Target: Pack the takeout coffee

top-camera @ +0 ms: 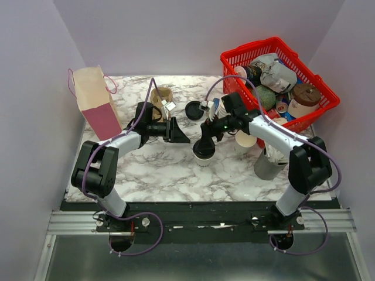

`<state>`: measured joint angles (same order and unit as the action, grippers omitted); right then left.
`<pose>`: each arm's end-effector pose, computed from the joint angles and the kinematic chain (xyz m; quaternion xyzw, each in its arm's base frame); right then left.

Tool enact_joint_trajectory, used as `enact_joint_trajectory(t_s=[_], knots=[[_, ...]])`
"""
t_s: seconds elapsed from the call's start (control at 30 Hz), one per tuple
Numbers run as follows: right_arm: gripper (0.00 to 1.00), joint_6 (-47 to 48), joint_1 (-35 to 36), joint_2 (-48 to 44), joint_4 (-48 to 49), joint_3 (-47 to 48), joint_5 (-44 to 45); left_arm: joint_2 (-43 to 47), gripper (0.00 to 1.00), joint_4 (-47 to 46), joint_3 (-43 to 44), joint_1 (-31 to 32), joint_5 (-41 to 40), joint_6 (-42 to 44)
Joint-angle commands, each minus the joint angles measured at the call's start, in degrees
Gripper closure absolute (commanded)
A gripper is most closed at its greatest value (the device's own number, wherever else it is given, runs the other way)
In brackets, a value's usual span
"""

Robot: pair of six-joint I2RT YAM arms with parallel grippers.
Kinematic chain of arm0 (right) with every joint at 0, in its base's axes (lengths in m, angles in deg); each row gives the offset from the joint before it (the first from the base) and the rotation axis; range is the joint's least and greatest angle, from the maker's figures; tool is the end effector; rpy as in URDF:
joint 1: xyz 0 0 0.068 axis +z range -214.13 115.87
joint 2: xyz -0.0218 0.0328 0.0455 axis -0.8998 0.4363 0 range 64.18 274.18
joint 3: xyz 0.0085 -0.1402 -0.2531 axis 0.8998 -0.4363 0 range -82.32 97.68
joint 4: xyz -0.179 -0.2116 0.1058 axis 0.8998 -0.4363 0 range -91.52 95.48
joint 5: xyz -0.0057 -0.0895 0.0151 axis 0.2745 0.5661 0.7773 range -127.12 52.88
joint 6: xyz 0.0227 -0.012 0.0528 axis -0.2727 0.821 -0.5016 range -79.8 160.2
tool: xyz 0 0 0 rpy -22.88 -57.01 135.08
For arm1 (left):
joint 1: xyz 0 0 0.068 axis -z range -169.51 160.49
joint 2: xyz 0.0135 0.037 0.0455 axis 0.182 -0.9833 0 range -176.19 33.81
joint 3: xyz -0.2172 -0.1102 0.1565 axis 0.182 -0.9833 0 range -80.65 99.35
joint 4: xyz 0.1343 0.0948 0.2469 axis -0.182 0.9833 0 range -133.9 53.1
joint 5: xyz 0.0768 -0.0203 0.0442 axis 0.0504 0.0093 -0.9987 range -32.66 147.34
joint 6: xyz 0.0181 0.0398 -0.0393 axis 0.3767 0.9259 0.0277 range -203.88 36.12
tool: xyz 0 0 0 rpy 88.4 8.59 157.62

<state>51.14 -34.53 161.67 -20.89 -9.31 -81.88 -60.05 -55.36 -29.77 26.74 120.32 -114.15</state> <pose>0.3367 0.2256 0.2490 -0.4215 0.7731 0.4042 0.2475 0.3406 -0.1389 0.1967 0.1624 0.7696 -0.5833 0.2027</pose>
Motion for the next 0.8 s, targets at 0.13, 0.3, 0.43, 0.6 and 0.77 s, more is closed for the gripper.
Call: enact_joint_trajectory(t_s=[0.13,0.3,0.43,0.6,0.77], knots=[[0.11,1.54,-0.16,-3.18,-0.88,-2.44,-2.53,-1.14,0.5,-1.37,0.72,-0.17,-0.67,-0.24],[0.12,1.72,-0.16,-3.71,-0.96,-2.7,-2.88,-1.58,0.5,-1.54,0.98,-0.17,-0.75,-0.33],[0.12,1.89,-0.16,-4.07,-1.14,-2.52,-2.88,-1.76,0.5,-1.54,1.33,-0.17,-0.75,-0.41],[0.12,2.33,-0.16,-4.59,-1.58,-2.61,-3.15,-2.11,0.5,-1.63,1.42,-0.17,-0.75,-0.5],[0.12,2.42,-0.16,-5.03,-1.75,-3.23,-3.41,-2.11,0.5,-1.63,1.42,-0.25,-0.67,-0.59]])
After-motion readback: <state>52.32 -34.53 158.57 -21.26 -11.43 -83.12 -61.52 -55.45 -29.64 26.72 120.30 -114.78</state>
